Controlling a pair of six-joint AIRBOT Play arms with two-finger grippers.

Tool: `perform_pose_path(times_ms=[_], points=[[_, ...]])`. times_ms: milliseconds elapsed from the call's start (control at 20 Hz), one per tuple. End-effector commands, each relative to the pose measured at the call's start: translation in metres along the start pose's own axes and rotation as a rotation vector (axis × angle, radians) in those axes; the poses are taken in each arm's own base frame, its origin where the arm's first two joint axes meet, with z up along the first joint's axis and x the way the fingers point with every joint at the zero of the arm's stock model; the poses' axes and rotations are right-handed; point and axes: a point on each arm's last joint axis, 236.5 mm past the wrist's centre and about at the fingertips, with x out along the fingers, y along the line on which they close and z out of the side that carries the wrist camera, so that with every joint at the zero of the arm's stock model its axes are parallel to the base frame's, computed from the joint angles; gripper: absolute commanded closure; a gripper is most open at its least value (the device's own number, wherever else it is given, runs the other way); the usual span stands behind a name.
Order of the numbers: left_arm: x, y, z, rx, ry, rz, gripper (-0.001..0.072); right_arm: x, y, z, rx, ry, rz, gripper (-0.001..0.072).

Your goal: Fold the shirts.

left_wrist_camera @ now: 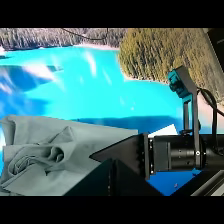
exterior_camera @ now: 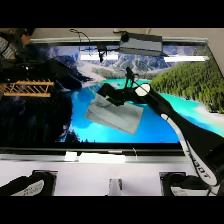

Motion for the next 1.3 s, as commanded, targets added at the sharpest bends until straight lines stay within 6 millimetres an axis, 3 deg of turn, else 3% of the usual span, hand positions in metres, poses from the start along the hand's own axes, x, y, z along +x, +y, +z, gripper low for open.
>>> perform_pose_path(times_ms=[0,50,250,300,400,550,800,850,900,950,1000,1100,1250], points=[[-0.002,0.0,0.0,0.002,-0.001,0.002,0.0673,-0.028,-0.033,-0.004,-0.048,0.101,-0.09,0.0045],[-0.004,0.002,0.001,0.001,-0.006,0.006,0.0673,-0.05,-0.056,-0.002,-0.059,0.139,-0.161,0.0046],[-0.009,0.01,0.001,-0.008,-0.002,0.018,0.0672,-0.17,-0.184,-0.009,0.035,0.31,-0.577,0.0087],[-0.009,0.01,0.002,-0.008,-0.002,0.018,0.0672,-0.184,-0.204,-0.019,0.111,0.336,-0.609,0.0089],[-0.009,0.009,0.001,-0.008,-0.003,0.016,0.0672,-0.174,-0.223,-0.042,0.193,0.355,-0.585,0.0108],[-0.01,0.008,0.001,-0.01,-0.003,0.015,0.0672,-0.134,-0.23,-0.06,0.28,0.322,-0.494,0.0112],[-0.014,0.003,-0.001,-0.003,0.005,0.009,0.0672,-0.099,-0.236,-0.071,0.271,0.338,-0.49,0.0137],[-0.014,0.003,-0.001,-0.002,0.005,0.009,0.0672,-0.093,-0.234,-0.067,0.262,0.315,-0.484,0.0192],[-0.014,0.003,-0.001,-0.002,0.005,0.009,0.0672,-0.088,-0.231,-0.063,0.262,0.292,-0.47,0.0322],[-0.014,0.003,-0.001,-0.002,0.005,0.009,0.0672,-0.086,-0.228,-0.058,0.271,0.27,-0.454,0.0596],[-0.014,0.003,-0.001,-0.002,0.005,0.009,0.0672,-0.084,-0.224,-0.053,0.27,0.258,-0.44,0.0694],[-0.014,0.003,-0.001,-0.002,0.005,0.01,0.0673,-0.085,-0.209,-0.032,0.145,0.248,-0.408,0.0693],[-0.014,0.003,-0.001,-0.002,0.005,0.01,0.0672,-0.101,-0.166,0.025,-0.059,0.175,-0.388,0.0695]])
